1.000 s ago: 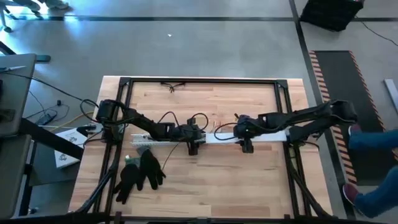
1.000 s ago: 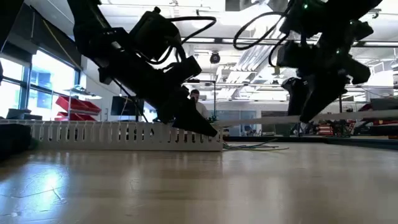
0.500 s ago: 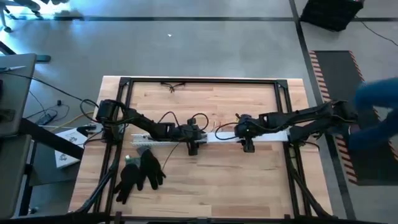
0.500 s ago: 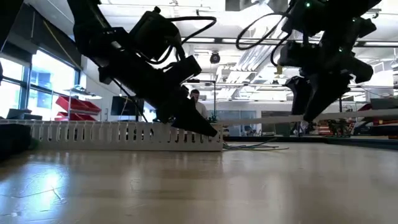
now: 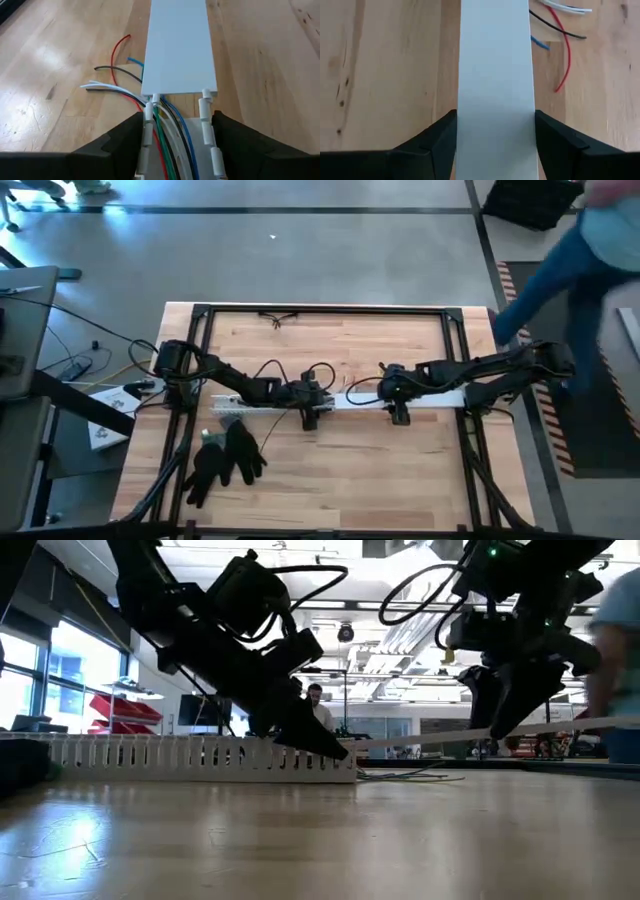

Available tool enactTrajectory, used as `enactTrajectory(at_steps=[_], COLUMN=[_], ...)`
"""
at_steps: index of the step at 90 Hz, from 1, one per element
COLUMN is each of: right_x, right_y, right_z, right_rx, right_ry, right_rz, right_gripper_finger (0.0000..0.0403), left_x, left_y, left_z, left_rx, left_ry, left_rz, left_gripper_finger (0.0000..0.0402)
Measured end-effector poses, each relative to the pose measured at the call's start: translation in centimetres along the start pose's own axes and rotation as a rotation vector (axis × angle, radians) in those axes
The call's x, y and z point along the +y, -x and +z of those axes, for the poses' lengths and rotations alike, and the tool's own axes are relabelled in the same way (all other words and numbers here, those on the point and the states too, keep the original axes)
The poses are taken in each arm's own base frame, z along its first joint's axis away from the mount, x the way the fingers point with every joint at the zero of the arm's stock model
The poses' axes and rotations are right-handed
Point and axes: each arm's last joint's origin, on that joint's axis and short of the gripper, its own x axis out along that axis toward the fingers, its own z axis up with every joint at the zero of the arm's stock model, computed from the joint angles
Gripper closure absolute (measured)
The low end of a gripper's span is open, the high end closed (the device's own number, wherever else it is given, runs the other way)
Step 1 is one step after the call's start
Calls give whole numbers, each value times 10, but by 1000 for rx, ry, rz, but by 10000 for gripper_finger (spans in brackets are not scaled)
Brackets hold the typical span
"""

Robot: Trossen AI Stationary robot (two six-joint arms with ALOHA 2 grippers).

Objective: Ziptie cables
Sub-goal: Close the white cable duct

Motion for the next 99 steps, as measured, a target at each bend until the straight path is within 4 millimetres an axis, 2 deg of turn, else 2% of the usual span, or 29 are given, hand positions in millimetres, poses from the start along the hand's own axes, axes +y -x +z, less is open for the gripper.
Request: enactTrajectory(at_steps=[99], right_x=[0], right_y=[15], right_z=[0], right_rx=[-43], right_ry=[-25], right_rz=[-4], right_gripper_finger=[199], left_x=[0], left_y=[0], left_z=[-1], left_rx=[6], left_ry=[0], left_rz=[-1], left_gripper_finger=[194])
